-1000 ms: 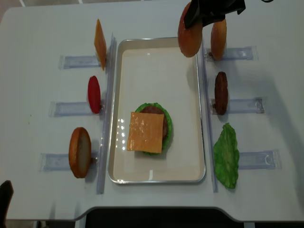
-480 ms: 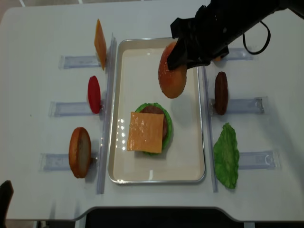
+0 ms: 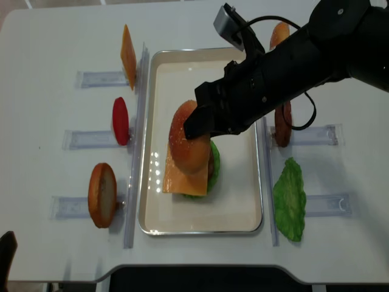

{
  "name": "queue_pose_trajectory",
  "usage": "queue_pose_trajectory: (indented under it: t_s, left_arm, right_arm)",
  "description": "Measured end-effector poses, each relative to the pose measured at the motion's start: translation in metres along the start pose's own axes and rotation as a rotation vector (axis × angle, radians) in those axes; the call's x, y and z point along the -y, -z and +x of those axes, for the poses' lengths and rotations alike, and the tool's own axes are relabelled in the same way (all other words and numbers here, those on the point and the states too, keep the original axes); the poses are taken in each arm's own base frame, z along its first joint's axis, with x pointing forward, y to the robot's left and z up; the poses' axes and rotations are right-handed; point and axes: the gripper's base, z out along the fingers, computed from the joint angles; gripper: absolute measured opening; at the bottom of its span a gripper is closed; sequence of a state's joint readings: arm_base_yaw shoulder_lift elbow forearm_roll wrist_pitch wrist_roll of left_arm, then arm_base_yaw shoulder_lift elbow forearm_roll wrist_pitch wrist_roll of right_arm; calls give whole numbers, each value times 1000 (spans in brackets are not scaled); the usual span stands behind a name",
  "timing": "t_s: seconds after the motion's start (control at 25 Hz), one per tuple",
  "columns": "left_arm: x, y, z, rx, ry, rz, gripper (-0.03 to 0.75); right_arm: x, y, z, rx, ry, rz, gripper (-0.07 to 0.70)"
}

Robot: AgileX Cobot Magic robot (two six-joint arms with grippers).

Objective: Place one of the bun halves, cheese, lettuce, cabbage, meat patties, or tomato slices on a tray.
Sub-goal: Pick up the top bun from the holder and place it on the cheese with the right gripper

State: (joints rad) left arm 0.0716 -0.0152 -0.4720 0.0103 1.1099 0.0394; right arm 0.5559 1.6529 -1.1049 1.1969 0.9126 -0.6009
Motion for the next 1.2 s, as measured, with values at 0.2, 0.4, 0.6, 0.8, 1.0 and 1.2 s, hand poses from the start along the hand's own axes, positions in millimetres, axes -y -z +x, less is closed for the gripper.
queue_pose_trajectory:
  t_s: [0.2,0.4,0.6,0.8,1.0,1.2]
  left_arm:
    - [0,0,0,0,0,0,534]
    - [0,0,0,0,0,0,534]
    - [0,0,0,0,0,0,534]
    - [0,0,0,0,0,0,534]
    - [0,0,0,0,0,0,534]
    - [0,0,0,0,0,0,534]
  right_arm:
    - [-10,-7,-1,41,47,-38,189]
    - [-6,-14,-3,58,38,-38,188]
    - [9,-27,-3,34,6,-31,188]
    - [19,-36,-4,23,-15,-29,188]
    - [30,-46,-2,0,-42,-22,188]
    - [39,-48,-3,-5,-65,-16,188]
